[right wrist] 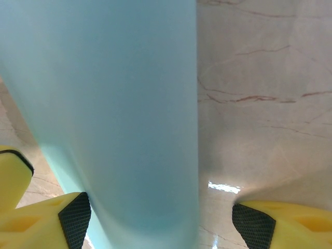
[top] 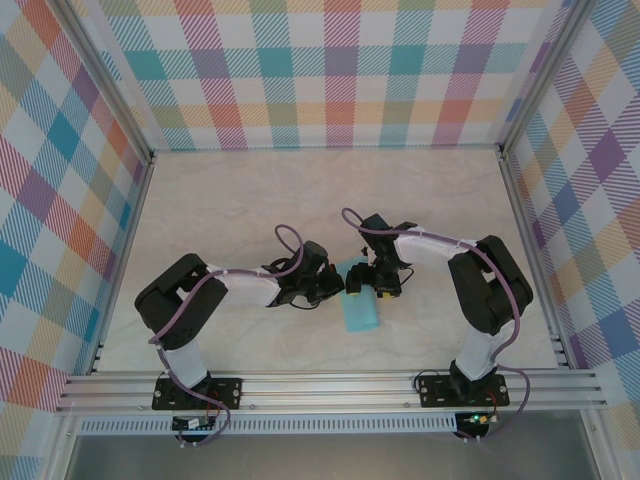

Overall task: Fold a paper plane with a square sheet of paper (pick it up from the middle)
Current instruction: Hold the square sheet of paper at the center of the table.

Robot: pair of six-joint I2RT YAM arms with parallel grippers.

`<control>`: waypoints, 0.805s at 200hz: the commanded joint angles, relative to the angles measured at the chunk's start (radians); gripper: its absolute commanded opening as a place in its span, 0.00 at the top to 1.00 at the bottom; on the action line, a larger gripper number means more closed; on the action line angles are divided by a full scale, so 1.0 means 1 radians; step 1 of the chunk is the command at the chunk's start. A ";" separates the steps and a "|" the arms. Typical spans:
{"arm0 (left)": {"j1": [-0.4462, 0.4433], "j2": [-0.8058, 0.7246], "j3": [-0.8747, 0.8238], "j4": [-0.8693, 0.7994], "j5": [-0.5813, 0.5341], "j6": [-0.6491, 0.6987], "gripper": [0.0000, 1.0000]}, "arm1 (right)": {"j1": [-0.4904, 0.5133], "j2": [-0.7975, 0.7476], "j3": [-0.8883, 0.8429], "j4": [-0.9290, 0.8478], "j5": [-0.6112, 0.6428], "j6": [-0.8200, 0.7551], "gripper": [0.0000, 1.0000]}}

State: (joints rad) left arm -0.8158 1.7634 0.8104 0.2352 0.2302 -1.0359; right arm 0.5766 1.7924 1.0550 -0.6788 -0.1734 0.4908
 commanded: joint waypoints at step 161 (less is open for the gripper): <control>-0.033 0.042 -0.035 0.066 0.007 -0.042 1.00 | 0.004 0.112 -0.082 0.101 0.041 -0.028 0.18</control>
State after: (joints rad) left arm -0.8375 1.7824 0.7734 0.2905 0.2192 -1.0679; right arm 0.5766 1.7916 1.0527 -0.6796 -0.1844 0.4923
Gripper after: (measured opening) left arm 0.047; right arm 0.811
